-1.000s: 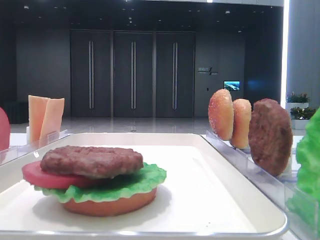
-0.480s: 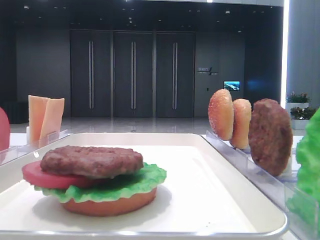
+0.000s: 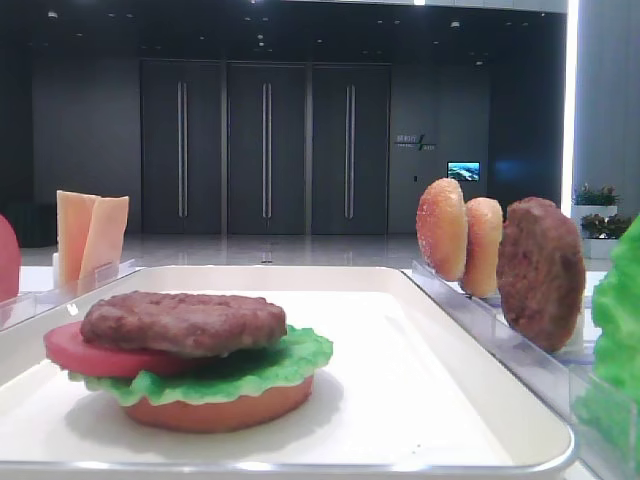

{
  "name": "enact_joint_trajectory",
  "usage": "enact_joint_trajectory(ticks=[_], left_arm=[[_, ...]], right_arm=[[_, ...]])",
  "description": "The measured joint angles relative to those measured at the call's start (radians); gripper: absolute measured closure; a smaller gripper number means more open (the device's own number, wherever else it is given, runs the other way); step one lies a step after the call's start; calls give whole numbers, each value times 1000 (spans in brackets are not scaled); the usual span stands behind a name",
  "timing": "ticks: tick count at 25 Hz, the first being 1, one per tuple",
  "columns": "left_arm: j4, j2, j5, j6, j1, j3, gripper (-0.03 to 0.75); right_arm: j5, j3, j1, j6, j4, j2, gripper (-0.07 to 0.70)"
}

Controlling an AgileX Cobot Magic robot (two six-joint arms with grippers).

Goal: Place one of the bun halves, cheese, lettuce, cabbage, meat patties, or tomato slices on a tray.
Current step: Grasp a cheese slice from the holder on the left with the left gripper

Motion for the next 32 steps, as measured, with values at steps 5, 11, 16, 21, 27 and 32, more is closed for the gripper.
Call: enact_joint_trajectory(ticks=[5,11,16,21,27,32], left_arm=[[38,50,13,-42,0,-48,432],[70,262,-34,-84,0,-110,429],[75,547,-156,-102,0,-193,420],[77,872,-191,-105,0,-358,370],[78,1243,-201,-105,0,-615,360],[78,1516,-162,-105,0,-840,360]], right_arm=[[0,0,0,0,0,0,341],[0,0,0,0,0,0,341],[0,0,0,0,0,0,341],[0,0,0,0,0,0,341],[0,0,0,0,0,0,341],[0,0,0,0,0,0,341]])
